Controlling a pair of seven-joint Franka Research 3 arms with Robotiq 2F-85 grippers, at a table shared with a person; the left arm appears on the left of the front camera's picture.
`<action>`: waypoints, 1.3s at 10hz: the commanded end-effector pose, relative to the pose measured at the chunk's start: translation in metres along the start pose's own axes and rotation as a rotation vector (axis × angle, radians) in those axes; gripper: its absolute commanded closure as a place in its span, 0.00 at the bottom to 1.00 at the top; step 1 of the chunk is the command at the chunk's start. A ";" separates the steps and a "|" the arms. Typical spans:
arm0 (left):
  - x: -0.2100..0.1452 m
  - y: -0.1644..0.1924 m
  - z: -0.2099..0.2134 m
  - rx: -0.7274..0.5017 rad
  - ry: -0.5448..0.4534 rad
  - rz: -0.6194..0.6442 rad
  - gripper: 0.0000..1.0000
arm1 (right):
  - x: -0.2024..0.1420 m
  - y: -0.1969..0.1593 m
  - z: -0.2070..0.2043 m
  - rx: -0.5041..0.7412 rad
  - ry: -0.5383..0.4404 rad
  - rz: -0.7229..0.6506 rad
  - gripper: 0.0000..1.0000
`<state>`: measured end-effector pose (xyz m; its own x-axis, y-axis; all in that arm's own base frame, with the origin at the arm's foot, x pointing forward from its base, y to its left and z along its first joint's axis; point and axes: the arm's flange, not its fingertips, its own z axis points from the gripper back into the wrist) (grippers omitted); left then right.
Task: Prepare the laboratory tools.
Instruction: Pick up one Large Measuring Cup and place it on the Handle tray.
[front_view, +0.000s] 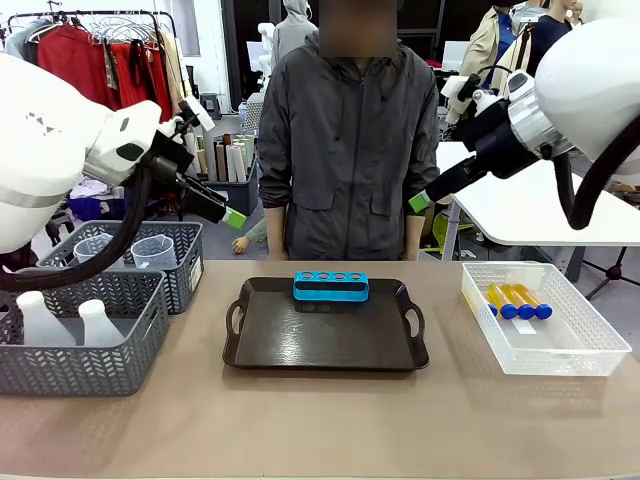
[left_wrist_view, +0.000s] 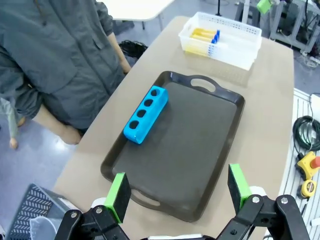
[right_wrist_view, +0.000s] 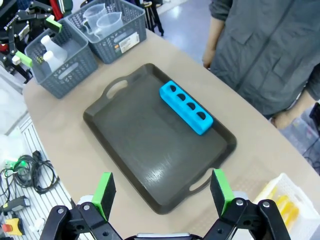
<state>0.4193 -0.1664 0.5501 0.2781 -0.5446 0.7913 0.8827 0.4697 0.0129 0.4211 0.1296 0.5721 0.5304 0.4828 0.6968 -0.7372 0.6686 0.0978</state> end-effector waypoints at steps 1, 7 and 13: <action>0.003 0.011 0.001 -0.014 -0.018 -0.012 0.00 | 0.003 -0.012 -0.002 0.025 -0.015 0.025 0.00; 0.008 0.011 0.008 -0.007 -0.001 0.012 0.00 | 0.001 -0.011 -0.002 -0.008 -0.002 0.000 0.00; 0.009 0.008 0.007 0.009 0.020 0.017 0.00 | 0.001 -0.011 -0.002 -0.008 -0.002 0.000 0.00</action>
<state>0.4263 -0.1632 0.5621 0.3018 -0.5509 0.7781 0.8732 0.4874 0.0065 0.4304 0.1254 0.5710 0.5330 0.4874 0.6916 -0.7266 0.6825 0.0790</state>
